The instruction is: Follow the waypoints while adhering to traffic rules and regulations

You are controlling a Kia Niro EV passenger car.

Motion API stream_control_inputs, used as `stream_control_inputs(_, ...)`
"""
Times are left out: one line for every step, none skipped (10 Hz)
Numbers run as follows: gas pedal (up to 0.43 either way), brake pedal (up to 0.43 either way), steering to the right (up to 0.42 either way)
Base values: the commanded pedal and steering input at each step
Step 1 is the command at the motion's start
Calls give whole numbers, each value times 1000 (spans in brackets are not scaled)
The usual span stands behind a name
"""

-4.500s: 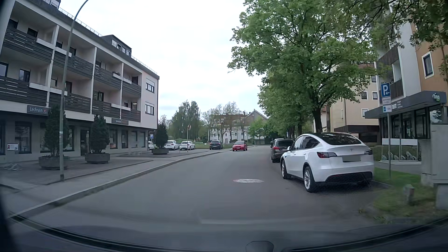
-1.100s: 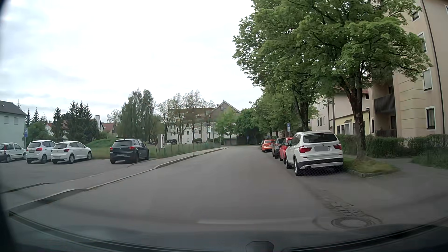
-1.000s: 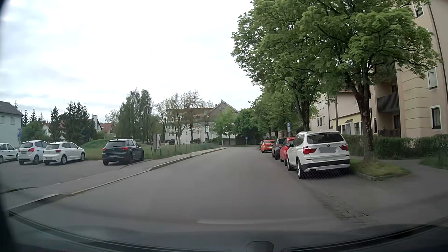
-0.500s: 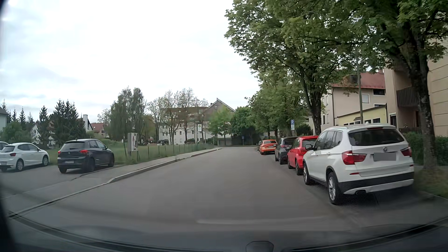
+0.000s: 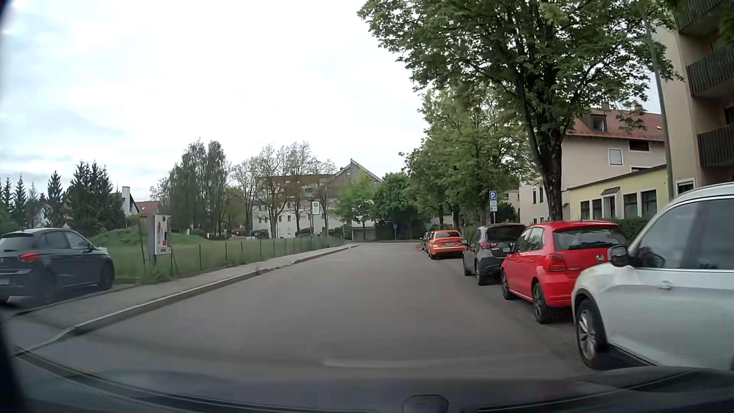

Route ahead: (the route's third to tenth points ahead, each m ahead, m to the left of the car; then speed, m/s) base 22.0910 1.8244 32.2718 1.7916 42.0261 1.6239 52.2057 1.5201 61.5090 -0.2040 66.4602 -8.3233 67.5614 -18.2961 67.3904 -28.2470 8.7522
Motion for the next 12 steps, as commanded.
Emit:
stream_control_inputs(67, 0, 1)
stream_control_inputs(59, 0, 1)
stream_control_inputs(59, 0, 1)
stream_control_inputs(59, 0, 1)
stream_control_inputs(59, 0, 0)
stream_control_inputs(59, 0, 0)
stream_control_inputs(59, 0, -1)
stream_control_inputs(59, 0, -1)
stream_control_inputs(59, 0, -2)
stream_control_inputs(59, 0, -2)
stream_control_inputs(59, 0, -2)
stream_control_inputs(59, 0, -2)
